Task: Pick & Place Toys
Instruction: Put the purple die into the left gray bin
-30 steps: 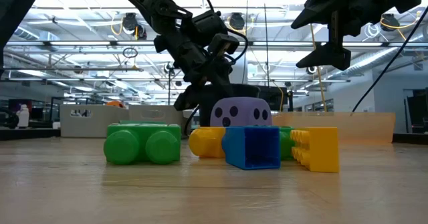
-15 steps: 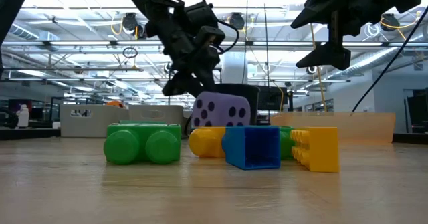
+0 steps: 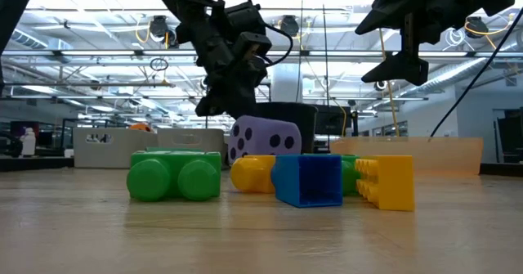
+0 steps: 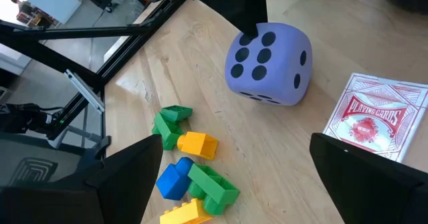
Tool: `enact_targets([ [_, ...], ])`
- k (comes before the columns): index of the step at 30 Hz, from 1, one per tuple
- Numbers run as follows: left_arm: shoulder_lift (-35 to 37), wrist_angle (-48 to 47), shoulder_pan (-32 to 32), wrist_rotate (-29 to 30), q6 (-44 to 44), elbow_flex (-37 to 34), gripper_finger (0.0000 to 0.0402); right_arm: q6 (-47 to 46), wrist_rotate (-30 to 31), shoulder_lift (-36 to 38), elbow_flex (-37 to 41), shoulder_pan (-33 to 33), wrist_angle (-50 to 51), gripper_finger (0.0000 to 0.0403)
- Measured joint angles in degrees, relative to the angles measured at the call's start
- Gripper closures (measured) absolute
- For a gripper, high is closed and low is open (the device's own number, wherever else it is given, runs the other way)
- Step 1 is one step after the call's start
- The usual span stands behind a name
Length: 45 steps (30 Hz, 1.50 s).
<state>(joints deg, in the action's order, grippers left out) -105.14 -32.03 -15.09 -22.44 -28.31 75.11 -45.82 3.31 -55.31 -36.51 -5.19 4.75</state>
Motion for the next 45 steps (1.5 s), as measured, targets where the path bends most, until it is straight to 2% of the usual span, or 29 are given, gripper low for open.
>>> enact_targets([
  [10, 0.11, -5.48, -0.02, 2.55, 2.49, 0.11, 0.0313, 0.0, 0.08, 0.0, 0.02, 0.0, -0.02, 0.0028],
  [18, 0.13, -5.38, -0.04, 2.49, 2.99, 0.13, 0.0393, 0.0, 0.11, 0.0, 0.02, 0.0, -0.02, 0.0028],
  [28, 0.15, -5.41, -0.96, 2.05, 1.13, 0.15, 0.0397, 0.0, 0.11, 0.0, 0.01, 0.0, 0.0, 0.0028],
  [33, 0.13, -5.13, -2.24, 2.07, 1.68, 0.15, 0.0354, 0.0, 0.11, 0.0, 0.0, 0.0, 0.01, 0.0028],
  [39, -0.04, -0.52, -3.76, -5.06, 2.51, 0.09, 0.0265, 0.02, 0.11, 0.0, 0.02, 0.0, 0.02, 0.0028],
  [45, -0.02, 0.71, -3.74, -5.29, 2.91, 0.08, 0.0187, 0.08, 0.11, 0.0, 0.02, 0.0, 0.13, 0.0028],
])
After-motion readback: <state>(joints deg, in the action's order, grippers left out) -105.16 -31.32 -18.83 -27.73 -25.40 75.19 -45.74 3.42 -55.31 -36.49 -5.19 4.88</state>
